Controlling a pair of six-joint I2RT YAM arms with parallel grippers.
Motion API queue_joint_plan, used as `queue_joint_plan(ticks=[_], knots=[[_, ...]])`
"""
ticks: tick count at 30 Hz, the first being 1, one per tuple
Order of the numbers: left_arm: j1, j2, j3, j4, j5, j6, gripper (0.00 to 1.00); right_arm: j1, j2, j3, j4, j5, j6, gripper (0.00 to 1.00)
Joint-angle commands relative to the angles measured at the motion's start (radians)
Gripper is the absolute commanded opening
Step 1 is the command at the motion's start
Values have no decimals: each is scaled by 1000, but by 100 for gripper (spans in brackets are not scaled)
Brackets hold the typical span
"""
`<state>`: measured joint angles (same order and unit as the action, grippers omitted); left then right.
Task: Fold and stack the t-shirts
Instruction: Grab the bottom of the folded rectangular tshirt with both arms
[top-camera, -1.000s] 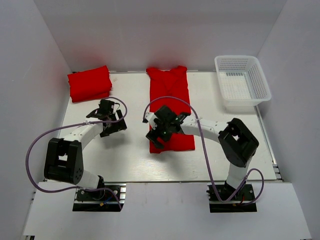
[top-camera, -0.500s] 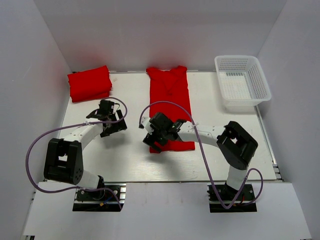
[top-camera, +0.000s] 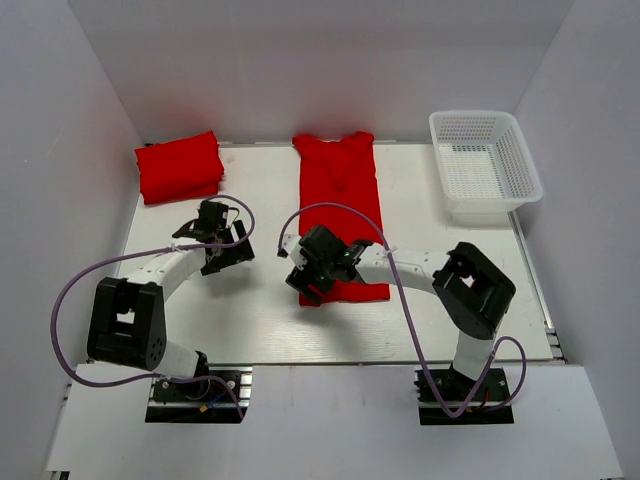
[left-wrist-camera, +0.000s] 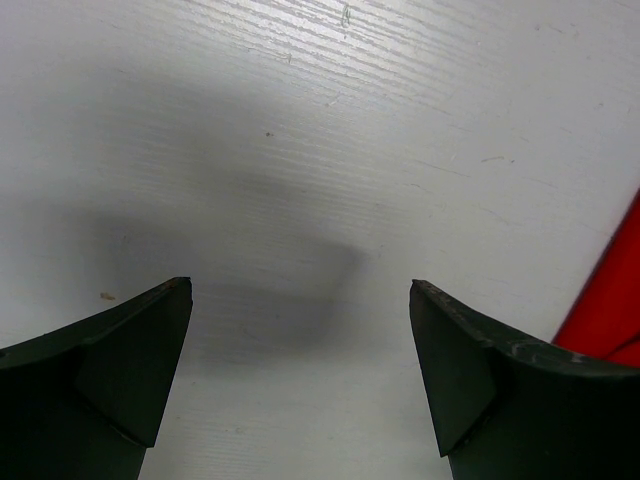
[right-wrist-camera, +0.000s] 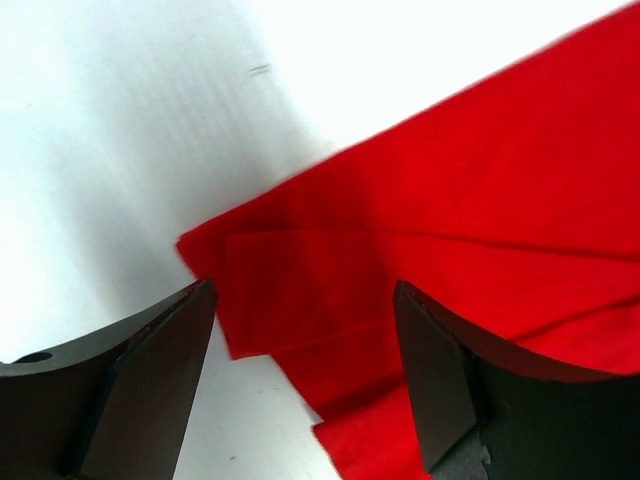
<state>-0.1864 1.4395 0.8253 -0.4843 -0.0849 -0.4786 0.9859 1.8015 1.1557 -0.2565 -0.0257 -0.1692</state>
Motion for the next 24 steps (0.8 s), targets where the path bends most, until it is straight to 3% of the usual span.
queue_joint_plan(ticks=[1,5,7,10,11,16,24], knots=[[-4,-54,-8,23,17,8,100,10,-25,-21,28,-83,-13,77],[-4,-45,-20,36,56,17,100,10,1,-14,23,-28,14,76],[-4,-45,-20,49,65,17,100,10,19,-7,33,-11,26,70],[-4,-36,-20,49,65,17,100,5,13,-10,52,10,56,50],[-4,-36,-20,49,65,17,100,5,9,-14,60,15,69,38],[-4,-36,-20,49,65,17,100,0,-10,-34,76,72,112,2],[-4,-36,-20,59,86,17,100,-4,-135,-171,108,181,366,0]])
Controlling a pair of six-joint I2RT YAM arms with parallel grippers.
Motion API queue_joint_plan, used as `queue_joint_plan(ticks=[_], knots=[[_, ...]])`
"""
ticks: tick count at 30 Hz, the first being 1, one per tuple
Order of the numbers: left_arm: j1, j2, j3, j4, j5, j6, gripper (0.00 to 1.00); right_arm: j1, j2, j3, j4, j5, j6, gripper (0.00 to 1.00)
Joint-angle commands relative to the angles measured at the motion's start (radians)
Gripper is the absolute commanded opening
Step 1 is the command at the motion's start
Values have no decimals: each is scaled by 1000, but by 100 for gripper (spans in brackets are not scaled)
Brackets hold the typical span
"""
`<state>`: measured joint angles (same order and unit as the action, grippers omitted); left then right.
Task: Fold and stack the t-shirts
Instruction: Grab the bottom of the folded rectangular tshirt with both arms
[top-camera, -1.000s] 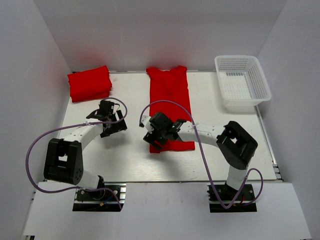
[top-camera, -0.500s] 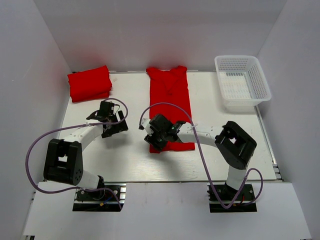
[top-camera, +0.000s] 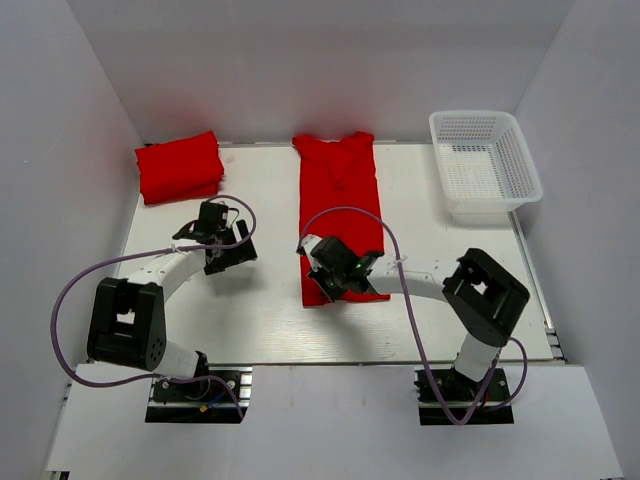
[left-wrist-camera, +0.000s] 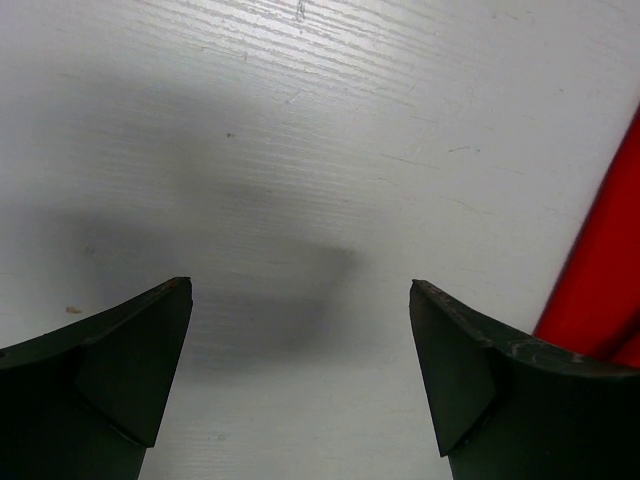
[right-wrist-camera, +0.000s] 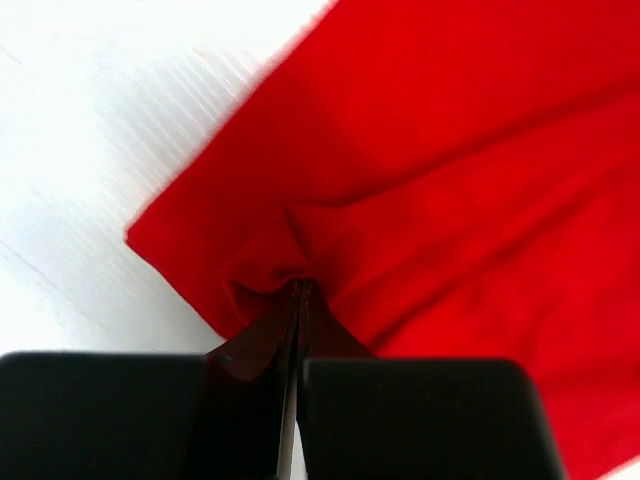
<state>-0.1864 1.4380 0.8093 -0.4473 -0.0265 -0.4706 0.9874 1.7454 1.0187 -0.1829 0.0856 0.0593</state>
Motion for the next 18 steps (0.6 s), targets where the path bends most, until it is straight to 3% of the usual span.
queue_joint_plan(ticks=[1,14,18], knots=[[-4,-34,-4,31,28,9,100,-4,-87,-60,34,95,160,0],[-4,-16,-4,61,86,27,100,-7,-207,-223,79,217,342,0],[-4,-7,-4,61,96,27,100,-7,-256,-246,22,293,415,0]])
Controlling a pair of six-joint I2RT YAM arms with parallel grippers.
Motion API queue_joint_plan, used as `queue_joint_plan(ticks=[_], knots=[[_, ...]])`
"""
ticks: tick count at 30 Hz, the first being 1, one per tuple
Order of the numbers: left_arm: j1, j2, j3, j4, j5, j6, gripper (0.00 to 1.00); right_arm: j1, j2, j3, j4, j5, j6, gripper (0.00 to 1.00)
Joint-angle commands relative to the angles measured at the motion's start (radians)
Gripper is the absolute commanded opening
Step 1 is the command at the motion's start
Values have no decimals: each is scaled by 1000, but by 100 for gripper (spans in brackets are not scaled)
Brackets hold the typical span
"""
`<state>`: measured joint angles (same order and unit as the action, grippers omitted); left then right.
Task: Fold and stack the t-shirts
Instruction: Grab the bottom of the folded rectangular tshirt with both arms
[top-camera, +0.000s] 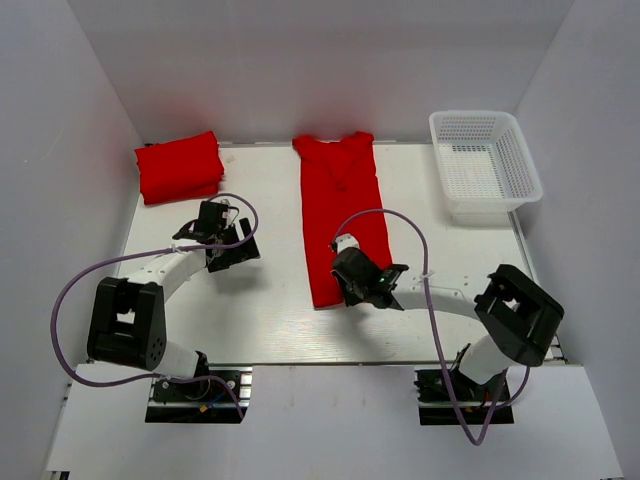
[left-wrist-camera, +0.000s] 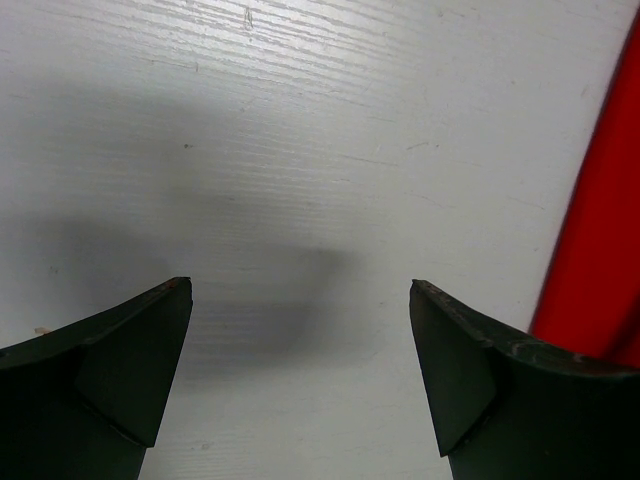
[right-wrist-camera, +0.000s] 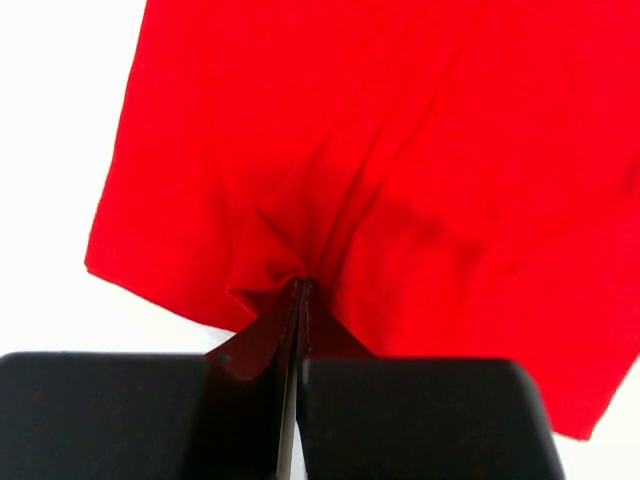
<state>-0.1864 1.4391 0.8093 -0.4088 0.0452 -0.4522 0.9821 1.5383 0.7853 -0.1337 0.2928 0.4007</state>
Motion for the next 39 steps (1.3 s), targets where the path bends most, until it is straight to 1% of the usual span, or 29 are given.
queue_joint_plan(ticks=[1,3,5,7,8,9,10,11,12,13,17,19,22,23,25,26,27,28,29,31,32,34,36,39], knots=[[-4,-8,-4,22,24,9,100,0,-67,-20,-33,94,88,0],[-4,-8,7,22,24,9,100,0,-107,-40,-30,89,92,12],[-4,-8,7,22,24,9,100,-3,-142,-50,-27,82,92,16],[-4,-8,16,22,24,9,100,0,-187,-57,-30,78,76,16],[-4,-8,16,22,24,9,100,1,-197,-57,-33,77,61,19],[-4,-8,16,22,24,9,100,1,-220,-51,-52,75,56,27],[-4,-8,16,22,24,9,100,-2,-227,-41,-73,72,38,38],[-4,-8,16,22,24,9,100,0,-230,-25,-90,71,30,63],[-4,-8,16,22,24,9,100,0,-227,-17,-102,84,23,90],[-4,-17,16,22,24,9,100,0,-225,5,-136,88,24,90],[-4,-17,25,22,24,18,100,3,-196,42,-149,98,-3,90],[-4,-8,25,22,24,18,100,0,-175,60,-109,59,-34,90],[-4,-8,25,13,24,18,100,0,-121,78,-57,43,-80,90],[-4,-8,25,13,33,18,100,-3,-62,98,-43,61,-88,90],[-13,-8,25,13,33,27,100,-2,-14,143,-64,106,-95,90],[-13,-8,25,13,33,27,100,-2,49,181,-102,138,-92,90],[-13,-8,25,13,33,27,100,-3,65,189,-121,152,-82,90],[-13,-8,25,13,33,27,100,-6,75,195,-132,199,-29,90],[-13,-8,16,13,33,27,100,-8,85,193,-165,248,-11,90],[-13,-8,16,13,33,27,100,-14,74,174,-202,340,70,90],[-13,1,16,13,33,27,100,-26,34,146,-213,374,114,90],[-13,12,16,13,33,27,100,-45,7,77,-219,371,162,90],[-13,12,16,13,33,27,100,-66,-24,31,-224,347,168,90],[-13,21,16,22,44,27,100,-80,-40,12,-251,315,176,90]])
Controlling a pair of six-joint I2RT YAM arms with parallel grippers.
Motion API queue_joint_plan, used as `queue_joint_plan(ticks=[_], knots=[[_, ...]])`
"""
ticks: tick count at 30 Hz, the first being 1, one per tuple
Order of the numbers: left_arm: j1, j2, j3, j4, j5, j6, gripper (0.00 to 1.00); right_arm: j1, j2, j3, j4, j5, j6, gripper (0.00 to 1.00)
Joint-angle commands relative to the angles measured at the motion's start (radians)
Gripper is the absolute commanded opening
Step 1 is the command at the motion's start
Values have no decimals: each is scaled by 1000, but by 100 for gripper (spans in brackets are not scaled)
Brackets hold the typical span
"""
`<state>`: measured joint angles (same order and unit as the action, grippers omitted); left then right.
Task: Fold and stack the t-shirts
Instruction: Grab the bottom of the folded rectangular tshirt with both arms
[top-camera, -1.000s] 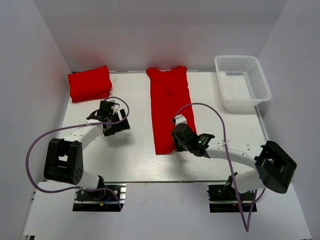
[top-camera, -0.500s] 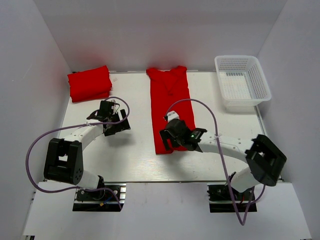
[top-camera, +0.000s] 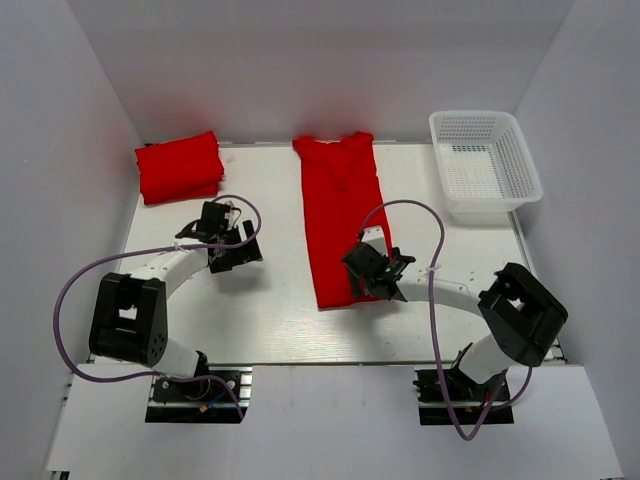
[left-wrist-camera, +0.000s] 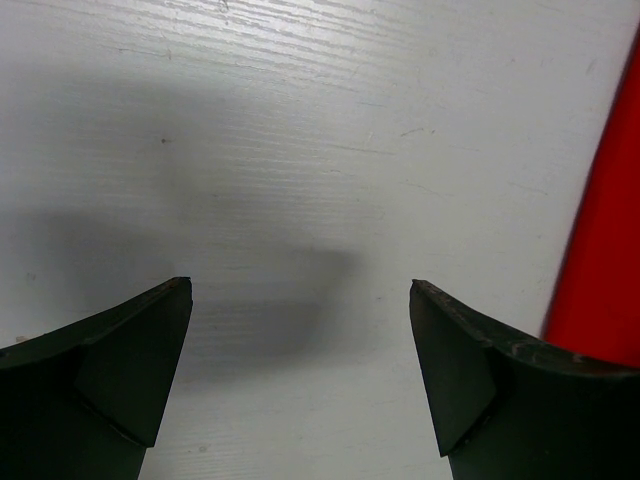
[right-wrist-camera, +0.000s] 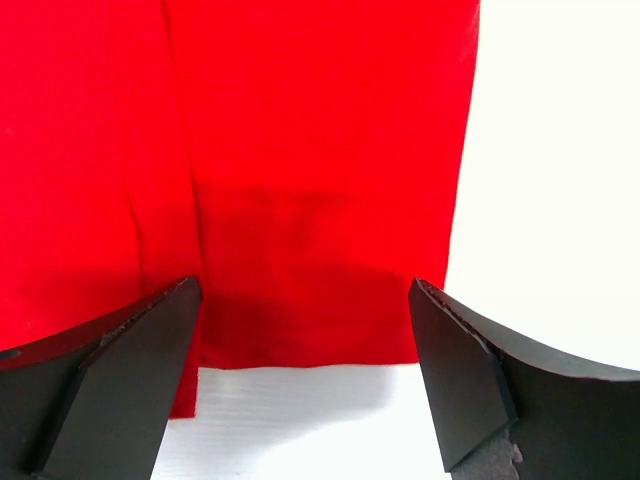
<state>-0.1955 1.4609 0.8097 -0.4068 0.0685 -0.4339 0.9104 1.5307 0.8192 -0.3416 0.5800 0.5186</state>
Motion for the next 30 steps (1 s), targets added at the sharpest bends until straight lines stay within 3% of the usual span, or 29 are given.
queue_joint_plan(ticks=[1,6,9,13,23,30], knots=[[-4,-1,16,31,48,9,100,-11,-41,-25,-43,3,52,90],[-25,-1,5,123,198,61,100,-54,-124,-57,68,-81,-14,90],[-70,-1,5,161,284,84,100,-94,-202,-80,179,-280,-70,90],[-143,12,48,151,321,141,100,-163,-259,-118,251,-315,-85,90],[-428,111,94,31,280,155,100,-398,-296,-204,147,-443,-6,90],[-512,216,135,11,265,130,100,-492,-310,-249,95,-569,-29,90]])
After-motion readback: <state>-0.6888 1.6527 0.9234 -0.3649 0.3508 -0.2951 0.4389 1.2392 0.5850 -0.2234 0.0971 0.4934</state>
